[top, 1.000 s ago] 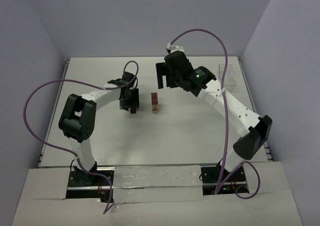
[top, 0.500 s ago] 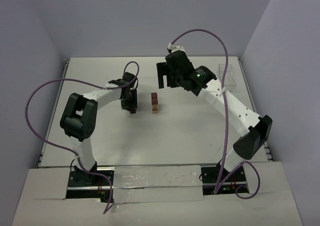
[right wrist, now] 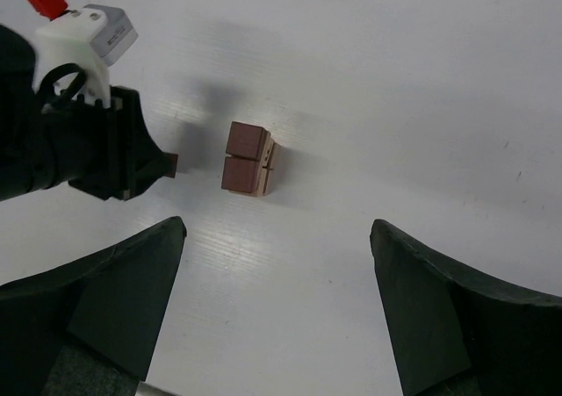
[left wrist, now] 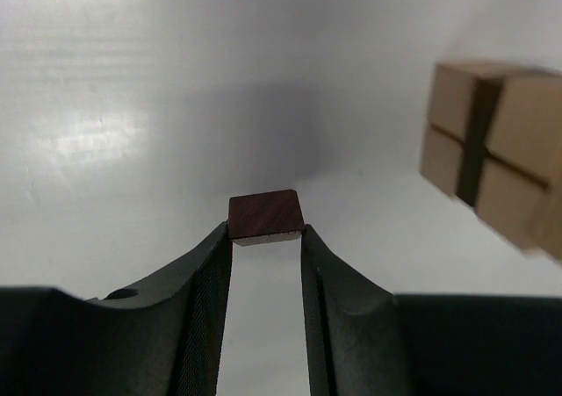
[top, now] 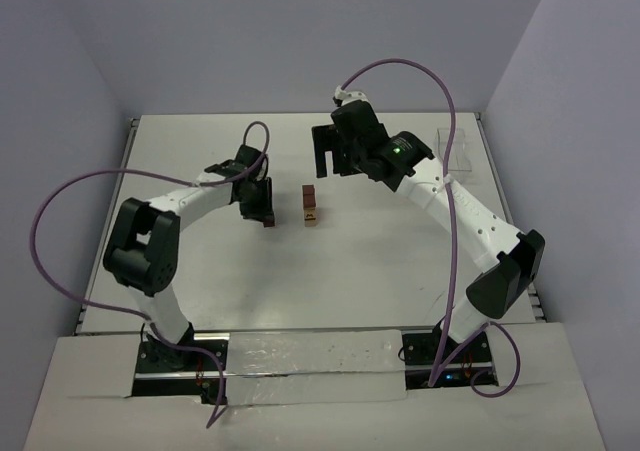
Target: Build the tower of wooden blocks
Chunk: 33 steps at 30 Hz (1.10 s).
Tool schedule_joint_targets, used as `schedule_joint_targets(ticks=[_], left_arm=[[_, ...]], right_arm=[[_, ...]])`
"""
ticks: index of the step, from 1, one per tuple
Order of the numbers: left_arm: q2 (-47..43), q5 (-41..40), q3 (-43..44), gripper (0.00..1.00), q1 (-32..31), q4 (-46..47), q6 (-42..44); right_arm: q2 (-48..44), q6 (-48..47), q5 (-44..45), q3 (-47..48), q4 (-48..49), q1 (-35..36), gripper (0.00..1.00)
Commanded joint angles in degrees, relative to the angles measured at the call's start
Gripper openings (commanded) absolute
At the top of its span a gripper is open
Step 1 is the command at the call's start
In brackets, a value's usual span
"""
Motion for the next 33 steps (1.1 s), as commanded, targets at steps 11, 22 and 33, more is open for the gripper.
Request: schedule_joint_targets(ticks=[11,22,33], left_arm=[[-39.0,56.1,-16.9,0.06,12.4,22.4,10.5],[-49.1,75.1,-25.4,0.04,16.5,49.8,-8.0],[-53.1,71.6,-27.5,0.04,16.5,61.8,-15.7]], right_arm=[[-8.0,-5.1,-30.6,-4.6,10.2,-2.8,0.80],[-10.2,-4.7,-72.6,-6.7,18.6,-8.9,0.57],[-10.7,8.5,-80.1,-14.7,37.1,-7.6,0.43]])
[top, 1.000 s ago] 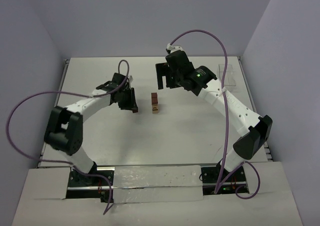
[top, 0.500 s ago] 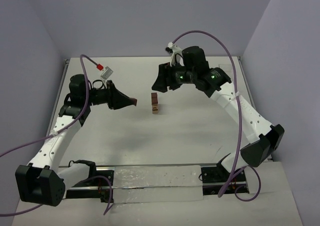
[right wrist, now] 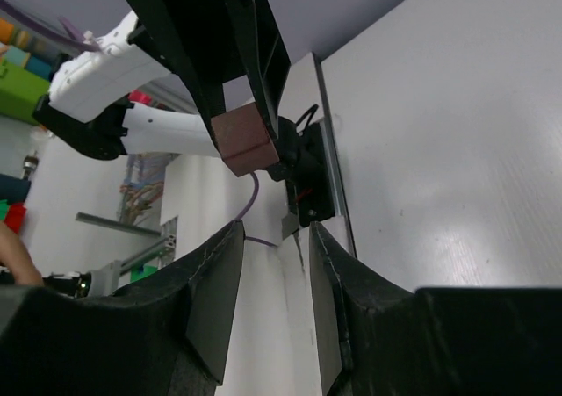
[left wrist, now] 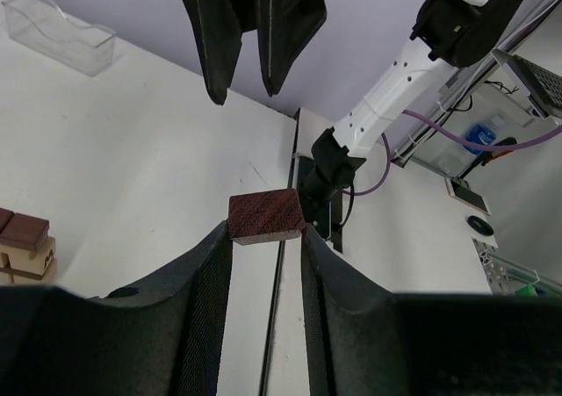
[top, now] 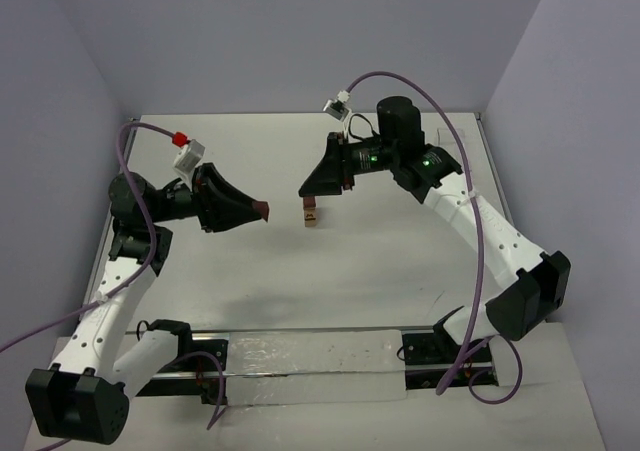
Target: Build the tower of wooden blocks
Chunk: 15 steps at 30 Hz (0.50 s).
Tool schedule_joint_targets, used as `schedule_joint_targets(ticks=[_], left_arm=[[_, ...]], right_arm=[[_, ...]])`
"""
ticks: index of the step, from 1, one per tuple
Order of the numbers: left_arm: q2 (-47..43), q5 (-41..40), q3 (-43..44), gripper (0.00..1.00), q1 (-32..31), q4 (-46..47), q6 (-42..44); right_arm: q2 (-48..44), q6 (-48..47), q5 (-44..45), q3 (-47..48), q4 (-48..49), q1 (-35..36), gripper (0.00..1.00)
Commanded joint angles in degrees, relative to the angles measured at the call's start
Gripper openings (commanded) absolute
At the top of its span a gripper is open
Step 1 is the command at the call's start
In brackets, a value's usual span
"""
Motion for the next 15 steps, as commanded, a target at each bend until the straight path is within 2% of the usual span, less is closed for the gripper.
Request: schedule_joint_targets(ticks=[1,8,12,15], left_arm=[[-1.6,-0.2,-1.3,0.04,0.4,7.5,-3.0],[-2.8,-0.2,-3.3,0.04,0.4,13.8,-8.4],[-3.7,0.3,-4.1,0.04,0.4,16.5,-10.6],[-4.2,0.4,-4.6,0.04,0.3,17.7,-11.5]], right_arm=[[-0.8,4.6,-4.5,1.2,8.9,1.8,0.43],[1.3,4.9,-6.6,3.3,9.1,5.3,0.45],[2.4,4.8,-7.4,4.1,8.9,7.1,0.64],[3.0,5.5,-7.7,4.4,9.3,7.6,0.71]])
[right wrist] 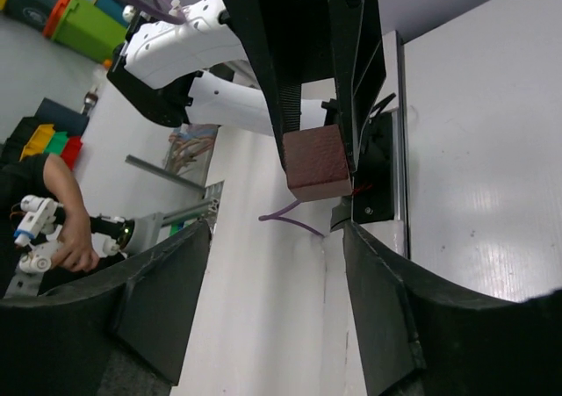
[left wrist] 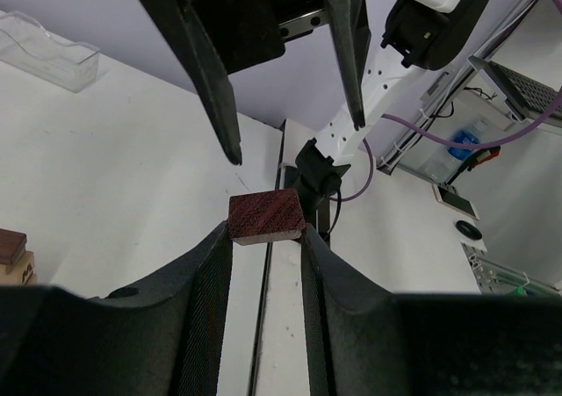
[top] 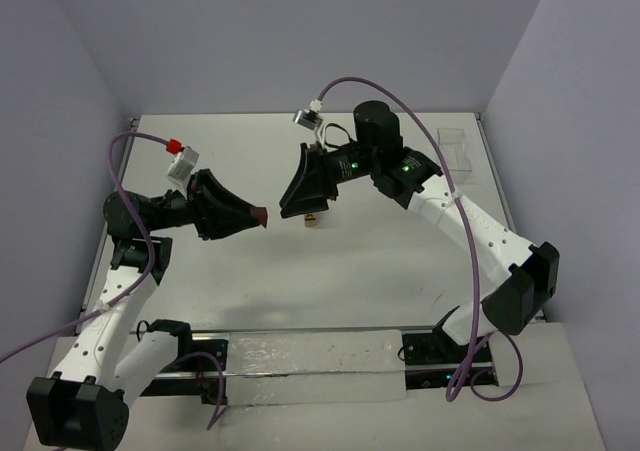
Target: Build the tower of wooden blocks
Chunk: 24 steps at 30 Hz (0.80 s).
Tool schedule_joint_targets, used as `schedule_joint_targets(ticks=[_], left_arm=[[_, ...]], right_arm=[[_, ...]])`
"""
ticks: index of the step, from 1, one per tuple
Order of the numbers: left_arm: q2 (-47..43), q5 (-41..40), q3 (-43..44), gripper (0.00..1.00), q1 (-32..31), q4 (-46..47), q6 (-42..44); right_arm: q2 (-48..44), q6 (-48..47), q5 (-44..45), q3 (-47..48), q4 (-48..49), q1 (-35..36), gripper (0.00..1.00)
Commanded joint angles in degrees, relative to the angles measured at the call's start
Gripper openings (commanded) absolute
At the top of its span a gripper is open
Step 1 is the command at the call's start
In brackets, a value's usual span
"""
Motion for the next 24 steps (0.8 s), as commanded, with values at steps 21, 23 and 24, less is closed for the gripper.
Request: schedule_joint_targets(ticks=[21,23,24], left_arm=[[-1.9,-0.9,-0.7,0.04,-2.1,10.0,-5.5],[-1.8,-1.1,-0.7,0.04,-2.3,10.0,-5.6],[-1.7,-1.1,-0.7,0.04,-2.4,10.0,-5.6]], right_arm=[[3.2,2.2,-2.1,3.7,6.1,3.4,0.71],[3.4,1.7,-1.7,4.1,5.4,3.6,0.71],[3.7,1.3,-1.3,4.6,4.7,3.6,0.71]])
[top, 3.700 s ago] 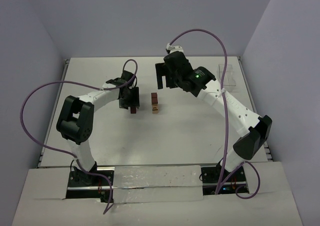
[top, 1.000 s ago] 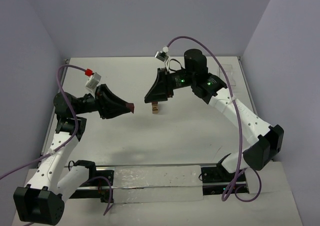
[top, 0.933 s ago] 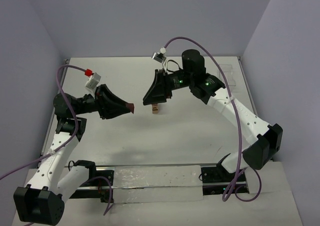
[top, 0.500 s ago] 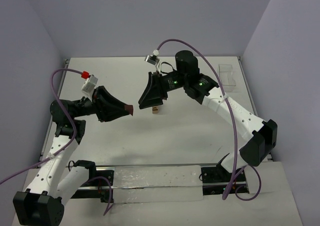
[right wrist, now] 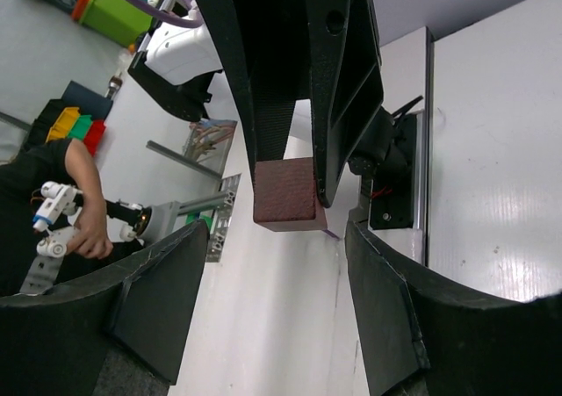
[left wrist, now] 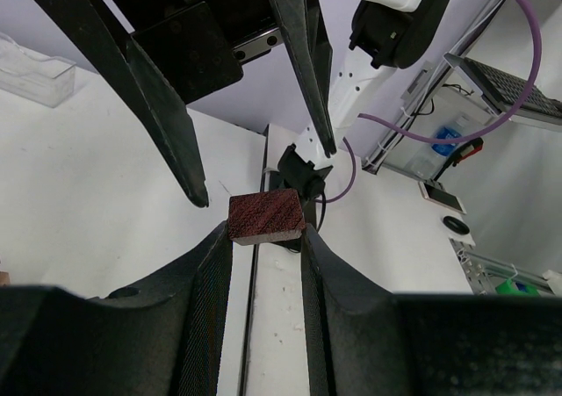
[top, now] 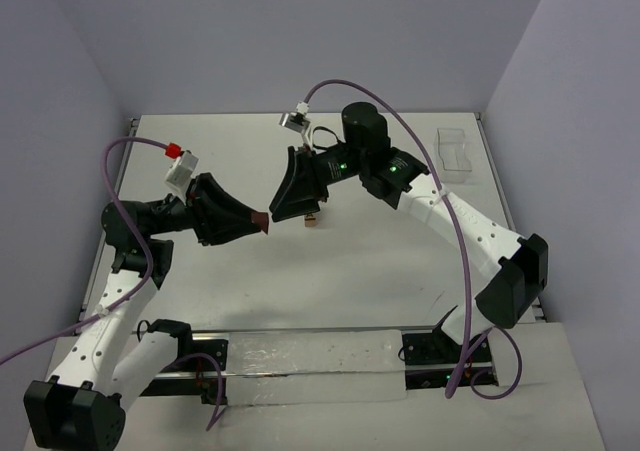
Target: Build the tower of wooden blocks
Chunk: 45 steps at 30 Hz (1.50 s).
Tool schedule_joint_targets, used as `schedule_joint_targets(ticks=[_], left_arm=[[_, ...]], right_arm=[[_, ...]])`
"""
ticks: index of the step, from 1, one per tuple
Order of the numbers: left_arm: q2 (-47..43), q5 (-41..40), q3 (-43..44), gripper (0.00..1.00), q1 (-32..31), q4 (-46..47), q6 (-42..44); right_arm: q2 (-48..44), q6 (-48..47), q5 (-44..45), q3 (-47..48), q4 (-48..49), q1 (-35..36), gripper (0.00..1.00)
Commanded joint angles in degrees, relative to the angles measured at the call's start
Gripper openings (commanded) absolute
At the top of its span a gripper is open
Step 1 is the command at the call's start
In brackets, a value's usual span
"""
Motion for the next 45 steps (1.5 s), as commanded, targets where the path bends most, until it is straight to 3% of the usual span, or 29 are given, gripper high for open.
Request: schedule_joint_targets(ticks=[1,14,27,45], left_arm=[[0.1,-0.8,0.5,0.04,-0.7,3.6,-0.6],[0.8,-1.5,0.6,0.04,-0.9,2.3,0.1],[1.1,-1.8,0.8,0.04,-0.9,0.9,0.9],[1.5,-2.9,1.3,0.08,-1.0,-1.6,1.9]], right_arm=[[0.8,-2.6,1.3,4.2,-1.4,0.8,0.71],[0.8,-6.2,1.4,6.1,-5.7,2.3,0.67],[0.5,-9.2,2.3,6.8,-9.0,3.3,0.51],[0.9,-13.3,4.8,8.9,-13.3,4.5,0.37]])
